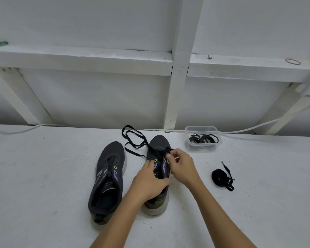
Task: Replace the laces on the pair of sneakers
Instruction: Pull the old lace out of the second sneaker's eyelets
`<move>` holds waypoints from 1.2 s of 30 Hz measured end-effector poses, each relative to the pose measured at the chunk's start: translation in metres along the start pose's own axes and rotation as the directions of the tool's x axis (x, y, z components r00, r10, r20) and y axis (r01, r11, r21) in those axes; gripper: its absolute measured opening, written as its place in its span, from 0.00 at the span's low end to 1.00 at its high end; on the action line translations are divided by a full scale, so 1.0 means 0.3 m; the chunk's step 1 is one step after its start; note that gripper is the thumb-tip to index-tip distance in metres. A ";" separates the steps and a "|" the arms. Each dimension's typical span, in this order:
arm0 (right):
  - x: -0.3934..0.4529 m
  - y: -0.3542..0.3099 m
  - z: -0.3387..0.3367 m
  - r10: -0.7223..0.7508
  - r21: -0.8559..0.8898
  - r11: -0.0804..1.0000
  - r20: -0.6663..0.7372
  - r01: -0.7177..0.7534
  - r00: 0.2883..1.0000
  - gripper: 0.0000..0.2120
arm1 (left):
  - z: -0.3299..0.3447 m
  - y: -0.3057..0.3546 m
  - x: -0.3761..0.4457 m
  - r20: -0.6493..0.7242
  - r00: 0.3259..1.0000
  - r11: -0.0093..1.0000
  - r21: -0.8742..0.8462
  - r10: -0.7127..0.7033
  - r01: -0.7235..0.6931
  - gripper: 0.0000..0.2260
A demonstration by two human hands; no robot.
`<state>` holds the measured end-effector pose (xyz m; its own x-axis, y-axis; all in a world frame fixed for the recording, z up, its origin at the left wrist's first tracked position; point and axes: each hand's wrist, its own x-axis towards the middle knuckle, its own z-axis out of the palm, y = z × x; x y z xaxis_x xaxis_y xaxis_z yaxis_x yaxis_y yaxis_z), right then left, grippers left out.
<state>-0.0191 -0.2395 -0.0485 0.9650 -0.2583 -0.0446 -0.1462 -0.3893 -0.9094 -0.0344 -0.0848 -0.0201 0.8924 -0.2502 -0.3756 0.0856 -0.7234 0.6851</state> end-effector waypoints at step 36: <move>-0.022 -0.016 -0.006 0.199 0.202 0.955 0.109 -0.218 0.974 0.10 | 0.002 0.001 -0.009 0.003 1.000 1.000 0.015 -0.015 0.015 0.37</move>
<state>-0.0251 -0.2375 -0.0432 0.9346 -0.2325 -0.2693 -0.3056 -0.1371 -0.9422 -0.0370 -0.0848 -0.0195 0.8899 -0.2408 -0.3875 0.0923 -0.7368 0.6698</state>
